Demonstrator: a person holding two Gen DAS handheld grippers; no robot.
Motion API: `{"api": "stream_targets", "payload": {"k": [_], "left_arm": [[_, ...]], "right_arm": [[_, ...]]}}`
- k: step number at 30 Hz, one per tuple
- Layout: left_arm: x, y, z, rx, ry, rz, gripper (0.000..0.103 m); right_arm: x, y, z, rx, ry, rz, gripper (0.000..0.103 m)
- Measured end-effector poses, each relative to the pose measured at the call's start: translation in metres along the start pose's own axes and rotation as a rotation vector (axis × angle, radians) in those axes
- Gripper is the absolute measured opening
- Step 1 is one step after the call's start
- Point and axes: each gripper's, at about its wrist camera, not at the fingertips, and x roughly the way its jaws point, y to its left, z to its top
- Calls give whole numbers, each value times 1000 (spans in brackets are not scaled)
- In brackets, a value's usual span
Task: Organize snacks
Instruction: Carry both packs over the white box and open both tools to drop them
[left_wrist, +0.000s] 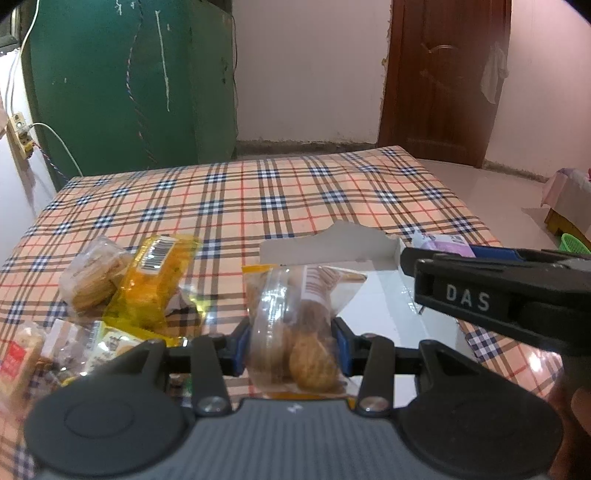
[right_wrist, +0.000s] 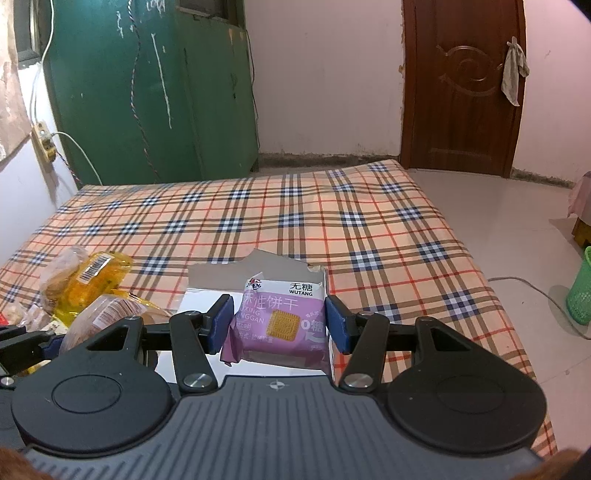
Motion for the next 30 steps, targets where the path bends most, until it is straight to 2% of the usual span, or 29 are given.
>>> {"api": "stream_targets", "payload": {"k": [11, 15, 17, 18, 19, 20, 24, 27, 30], "left_arm": [[33, -7, 6, -4, 22, -30, 43], [39, -15, 10, 17, 17, -84, 44], [40, -18, 11, 18, 22, -120, 49], [40, -19, 10, 15, 21, -129, 51], [38, -19, 10, 15, 19, -138, 61], [36, -19, 9, 17, 11, -142, 65], [25, -14, 8, 23, 7, -121, 65], [15, -6, 8, 4, 4, -96, 68], [3, 4, 7, -2, 5, -53, 70]], "right_arm": [[45, -5, 10, -9, 41, 2, 66], [56, -6, 18, -16, 41, -10, 66], [59, -7, 20, -20, 40, -13, 68], [59, -8, 21, -25, 31, -20, 73], [58, -8, 22, -28, 25, -27, 89], [55, -9, 22, -27, 16, -32, 92], [39, -11, 22, -14, -2, -31, 92], [21, -11, 19, -13, -21, -45, 102], [-1, -10, 14, -8, -47, -52, 103]]}}
